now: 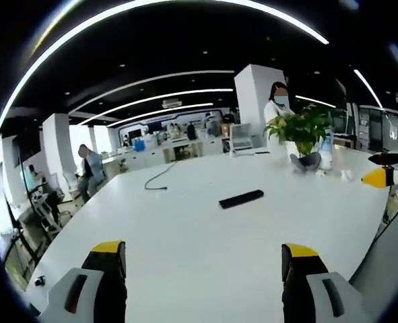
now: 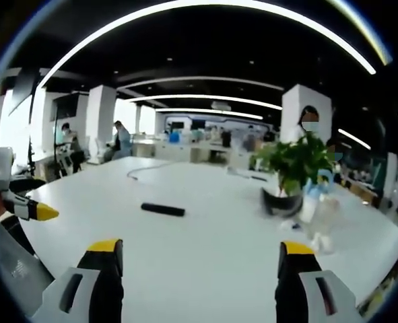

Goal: Press the specified remote control buttons in sequence, fully releasing each button before pressing the next.

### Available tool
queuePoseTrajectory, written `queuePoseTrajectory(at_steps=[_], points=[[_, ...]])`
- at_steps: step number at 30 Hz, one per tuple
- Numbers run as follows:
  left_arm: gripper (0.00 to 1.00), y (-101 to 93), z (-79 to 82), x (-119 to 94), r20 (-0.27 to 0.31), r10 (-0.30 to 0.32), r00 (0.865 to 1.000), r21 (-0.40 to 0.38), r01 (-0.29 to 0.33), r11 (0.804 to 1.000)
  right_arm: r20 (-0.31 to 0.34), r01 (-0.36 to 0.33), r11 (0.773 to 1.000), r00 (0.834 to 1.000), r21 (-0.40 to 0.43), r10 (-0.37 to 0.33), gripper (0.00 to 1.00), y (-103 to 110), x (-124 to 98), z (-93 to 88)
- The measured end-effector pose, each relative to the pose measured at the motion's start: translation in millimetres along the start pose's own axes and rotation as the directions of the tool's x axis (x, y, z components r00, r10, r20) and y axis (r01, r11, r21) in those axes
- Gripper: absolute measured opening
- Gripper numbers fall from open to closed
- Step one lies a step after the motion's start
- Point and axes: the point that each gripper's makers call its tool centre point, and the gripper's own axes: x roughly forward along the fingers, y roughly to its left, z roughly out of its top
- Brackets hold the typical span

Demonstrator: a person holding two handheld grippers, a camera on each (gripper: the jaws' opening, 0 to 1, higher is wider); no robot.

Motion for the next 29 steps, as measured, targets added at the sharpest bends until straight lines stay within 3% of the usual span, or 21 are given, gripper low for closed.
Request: queuePoseTrajectory(at_steps=[29], points=[[0.97, -2.0, -1.4, -3.5, -0.010, -0.005, 1.000, 0.000, 0.005, 1.000, -0.011, -0.002, 1.000, 1.000, 0.002, 0.002, 0.94, 0.6, -0.9, -1.8]])
